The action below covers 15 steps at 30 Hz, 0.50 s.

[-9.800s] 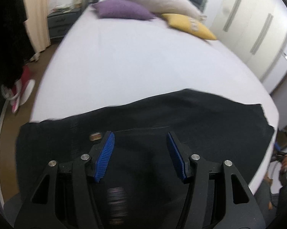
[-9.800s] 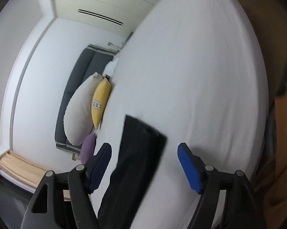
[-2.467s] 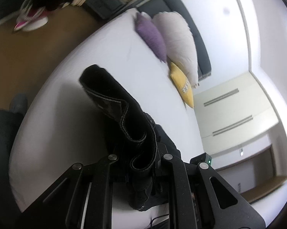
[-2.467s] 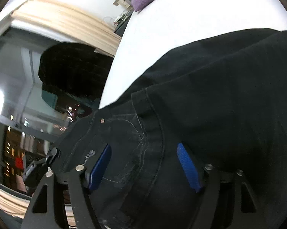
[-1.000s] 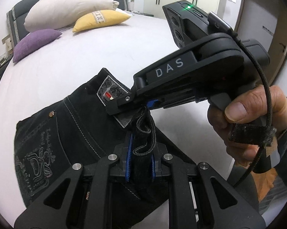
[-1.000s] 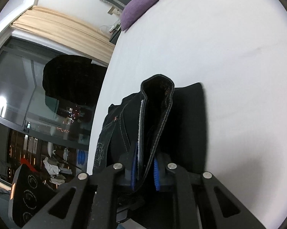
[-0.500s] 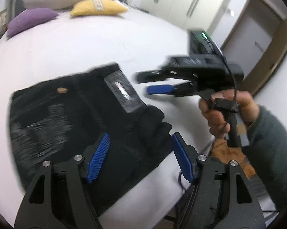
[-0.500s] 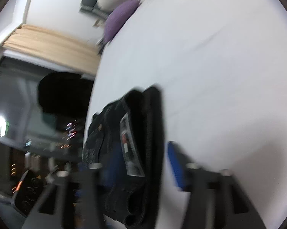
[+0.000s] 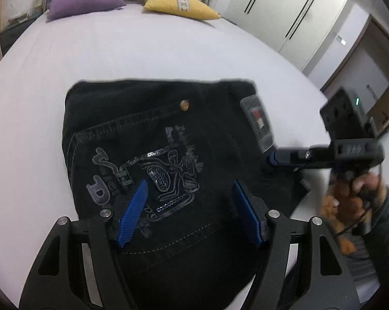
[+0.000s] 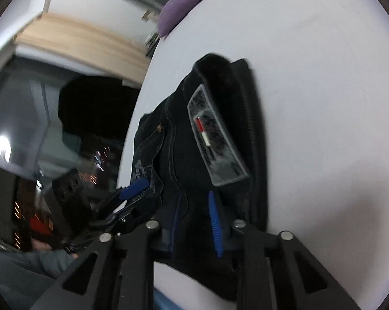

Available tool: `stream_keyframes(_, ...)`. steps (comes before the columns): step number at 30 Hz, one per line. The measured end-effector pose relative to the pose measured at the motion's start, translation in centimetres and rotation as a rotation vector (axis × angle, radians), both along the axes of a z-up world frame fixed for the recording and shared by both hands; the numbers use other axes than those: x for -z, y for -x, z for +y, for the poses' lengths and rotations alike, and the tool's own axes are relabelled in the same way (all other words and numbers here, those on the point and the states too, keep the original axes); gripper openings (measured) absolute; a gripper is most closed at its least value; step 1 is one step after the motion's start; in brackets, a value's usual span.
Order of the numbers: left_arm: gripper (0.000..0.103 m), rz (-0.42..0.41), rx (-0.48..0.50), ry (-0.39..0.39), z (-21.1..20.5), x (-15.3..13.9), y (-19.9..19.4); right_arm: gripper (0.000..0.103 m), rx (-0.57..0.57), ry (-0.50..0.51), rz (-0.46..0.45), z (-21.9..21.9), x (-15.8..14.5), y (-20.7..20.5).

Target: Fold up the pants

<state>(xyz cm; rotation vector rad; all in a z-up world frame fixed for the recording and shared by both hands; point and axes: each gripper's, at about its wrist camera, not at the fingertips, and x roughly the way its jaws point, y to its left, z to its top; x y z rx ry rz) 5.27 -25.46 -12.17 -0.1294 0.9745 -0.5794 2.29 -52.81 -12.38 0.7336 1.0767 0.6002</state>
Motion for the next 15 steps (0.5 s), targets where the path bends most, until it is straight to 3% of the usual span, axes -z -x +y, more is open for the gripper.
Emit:
stream_keyframes(2, 0.066, -0.038, -0.028, 0.060, 1.2, -1.7, -1.3, 0.028, -0.002, 0.040, -0.017, 0.0, -1.2, 0.4)
stream_keyframes(4, 0.066, -0.060, -0.060, 0.051, 1.8, -2.1, -3.1, 0.040, -0.002, 0.026, -0.054, 0.3, -2.7, 0.6)
stream_keyframes(7, 0.066, -0.013, -0.092, 0.067, 2.3, -0.1, -6.1, 0.048, -0.008, 0.032, -0.082, 1.0, -3.3, 0.2)
stream_keyframes(9, 0.065, 0.042, -0.057, 0.034, 1.8, 2.1, -8.1, 0.047, -0.013, 0.096, -0.024, 1.9, -1.5, -0.8)
stream_keyframes(11, 0.065, 0.012, -0.036, -0.001, 0.8, 2.5, -7.8, 0.043, -0.012, 0.100, -0.053, 1.9, -0.9, -0.7)
stream_keyframes(15, 0.065, -0.030, -0.041, -0.030, 0.7, 1.7, -6.4, 0.046, 0.006, 0.077, -0.070, 1.6, -2.5, -0.2)
